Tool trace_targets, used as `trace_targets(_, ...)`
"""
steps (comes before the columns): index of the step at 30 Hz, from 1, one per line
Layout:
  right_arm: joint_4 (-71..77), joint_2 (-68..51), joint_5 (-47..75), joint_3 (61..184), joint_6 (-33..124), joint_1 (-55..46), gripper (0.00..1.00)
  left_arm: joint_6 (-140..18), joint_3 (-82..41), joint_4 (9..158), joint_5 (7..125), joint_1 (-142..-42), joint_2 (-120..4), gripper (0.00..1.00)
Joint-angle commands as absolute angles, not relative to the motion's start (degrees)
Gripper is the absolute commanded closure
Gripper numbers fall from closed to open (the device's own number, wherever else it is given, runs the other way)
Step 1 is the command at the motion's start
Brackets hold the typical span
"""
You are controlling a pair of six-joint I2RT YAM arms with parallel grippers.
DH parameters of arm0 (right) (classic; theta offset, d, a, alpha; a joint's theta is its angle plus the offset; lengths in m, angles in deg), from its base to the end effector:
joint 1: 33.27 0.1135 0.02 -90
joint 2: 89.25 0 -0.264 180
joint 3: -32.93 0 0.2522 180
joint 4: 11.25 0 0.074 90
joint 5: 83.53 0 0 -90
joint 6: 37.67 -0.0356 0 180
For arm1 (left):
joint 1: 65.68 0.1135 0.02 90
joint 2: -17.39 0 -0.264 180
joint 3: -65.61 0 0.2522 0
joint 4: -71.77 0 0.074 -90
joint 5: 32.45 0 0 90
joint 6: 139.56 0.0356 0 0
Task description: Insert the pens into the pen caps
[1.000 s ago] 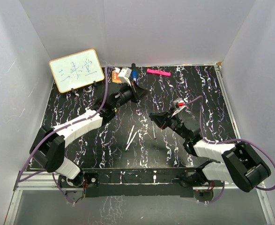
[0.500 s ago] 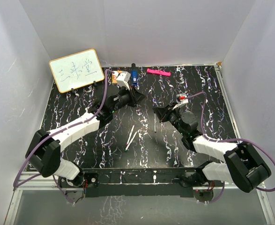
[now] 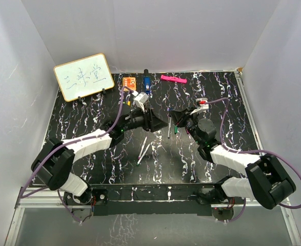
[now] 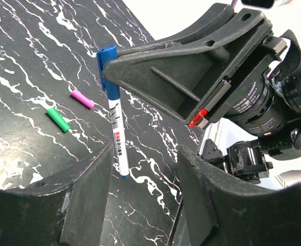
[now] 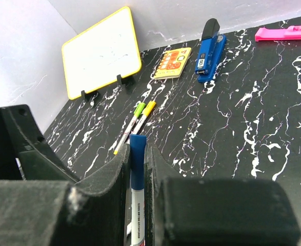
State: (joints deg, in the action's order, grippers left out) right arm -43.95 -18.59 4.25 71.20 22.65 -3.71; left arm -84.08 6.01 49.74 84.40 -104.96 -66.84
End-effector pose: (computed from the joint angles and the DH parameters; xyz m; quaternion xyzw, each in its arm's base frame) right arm 0.2226 0.1247 0.2281 0.0145 0.7050 0.3385 0.6230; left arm 0.2440 -0.2203 0.2663 0.1895 0.6959 -0.5377 0.4366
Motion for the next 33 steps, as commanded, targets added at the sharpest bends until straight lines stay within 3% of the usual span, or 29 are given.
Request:
trace_targets(1, -47.55, -19.97, 2.89, 73.65, 20.63, -3.74, 1.00, -86.25, 5.76, 42.31, 89.74, -105.44, -68.92, 0.46)
trace_targets(18, -52.63, -20.32, 6.27, 73.28, 14.91, -3.77, 1.00, -82.55, 2.29, 47.81, 83.25, -107.41, -74.44, 0.44)
trace_targets(24, -53.02, -19.98, 6.88, 72.73, 14.35, -3.75, 1.00, -82.70, 1.68, 46.73, 82.51, -107.42, -74.62, 0.48)
trace_targets(30, -54.10, -19.24, 7.30, 72.44, 13.49, -3.74, 1.00, -83.87, 0.06, 46.22, 84.64, -107.42, -76.36, 0.65)
trace_targets(31, -54.22, -19.16, 7.41, 72.37, 13.36, -3.74, 1.00, -84.17, -0.21, 46.23, 85.02, -107.42, -76.69, 0.70)
trace_targets(33, -54.35, -19.03, 7.76, 72.31, 13.24, -3.74, 1.00, -84.69, -0.45, 46.17, 85.46, -107.42, -77.00, 0.89)
